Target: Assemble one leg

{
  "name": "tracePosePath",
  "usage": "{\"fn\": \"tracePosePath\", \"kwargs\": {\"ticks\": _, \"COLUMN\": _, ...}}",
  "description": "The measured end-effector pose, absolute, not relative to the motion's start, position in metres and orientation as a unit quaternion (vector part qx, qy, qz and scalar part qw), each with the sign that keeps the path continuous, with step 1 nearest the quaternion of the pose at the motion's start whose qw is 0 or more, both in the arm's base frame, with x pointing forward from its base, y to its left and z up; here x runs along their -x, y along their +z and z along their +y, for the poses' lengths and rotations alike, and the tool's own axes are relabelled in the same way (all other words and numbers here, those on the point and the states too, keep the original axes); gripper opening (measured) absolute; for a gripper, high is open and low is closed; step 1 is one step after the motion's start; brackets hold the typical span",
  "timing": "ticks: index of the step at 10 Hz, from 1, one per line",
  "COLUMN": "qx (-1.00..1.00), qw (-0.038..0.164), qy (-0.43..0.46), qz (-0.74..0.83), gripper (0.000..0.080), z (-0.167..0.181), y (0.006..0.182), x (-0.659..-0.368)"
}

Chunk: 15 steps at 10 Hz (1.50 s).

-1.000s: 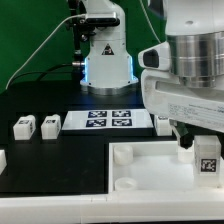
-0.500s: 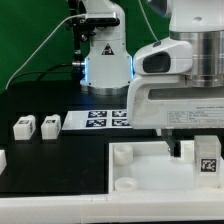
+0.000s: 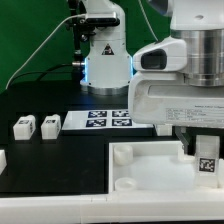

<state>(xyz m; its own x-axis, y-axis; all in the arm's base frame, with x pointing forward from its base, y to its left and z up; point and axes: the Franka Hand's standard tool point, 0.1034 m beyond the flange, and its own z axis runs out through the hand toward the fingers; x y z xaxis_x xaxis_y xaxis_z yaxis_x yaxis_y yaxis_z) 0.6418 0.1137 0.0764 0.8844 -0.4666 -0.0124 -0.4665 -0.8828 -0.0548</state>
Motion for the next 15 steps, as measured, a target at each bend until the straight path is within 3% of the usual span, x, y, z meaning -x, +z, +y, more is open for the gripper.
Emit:
{"fn": "tracePosePath", "kwargs": {"ticks": 4, "qx": 0.85, "qw": 0.022, "qy": 0.004, "qz": 0.527, "gripper": 0.0294, "z": 0.111, "y": 0.075, "x": -0.638}}
{"fn": "tracePosePath", "kwargs": {"ticks": 6, "qx": 0.714, "qw": 0.037, "qy": -0.001, "qz": 0.7, "gripper": 0.0294, "z": 0.111, "y": 0.075, "x": -0.632}}
{"fn": "tracePosePath", "kwargs": {"ticks": 7, "qx": 0.642, "qw": 0.056, "qy": -0.003, "qz": 0.764, "gripper": 0.0294, "z": 0.111, "y": 0.075, "x": -0.629}}
{"fn": "tracePosePath", "kwargs": {"ticks": 10, "qx": 0.576, "qw": 0.061, "qy": 0.015, "qz": 0.815, "gripper": 0.0294, "z": 0.108, "y": 0.075, "x": -0.628}}
{"fn": "tracePosePath", "kwargs": {"ticks": 11, "qx": 0.587, "qw": 0.061, "qy": 0.014, "qz": 0.807, "gripper": 0.04, "z": 0.109, "y": 0.074, "x": -0.628}}
{"fn": "tracePosePath", "kwargs": {"ticks": 12, "qx": 0.605, "qw": 0.061, "qy": 0.013, "qz": 0.794, "gripper": 0.04, "z": 0.109, "y": 0.074, "x": -0.628}}
{"fn": "tracePosePath", "kwargs": {"ticks": 13, "qx": 0.608, "qw": 0.062, "qy": 0.012, "qz": 0.792, "gripper": 0.0539, "z": 0.109, "y": 0.073, "x": -0.628}}
{"fn": "tracePosePath", "kwargs": {"ticks": 14, "qx": 0.656, "qw": 0.072, "qy": -0.003, "qz": 0.751, "gripper": 0.0614, "z": 0.109, "y": 0.072, "x": -0.632}}
{"fn": "tracePosePath", "kwargs": {"ticks": 15, "qx": 0.729, "qw": 0.071, "qy": -0.011, "qz": 0.68, "gripper": 0.0614, "z": 0.112, "y": 0.071, "x": -0.633}}
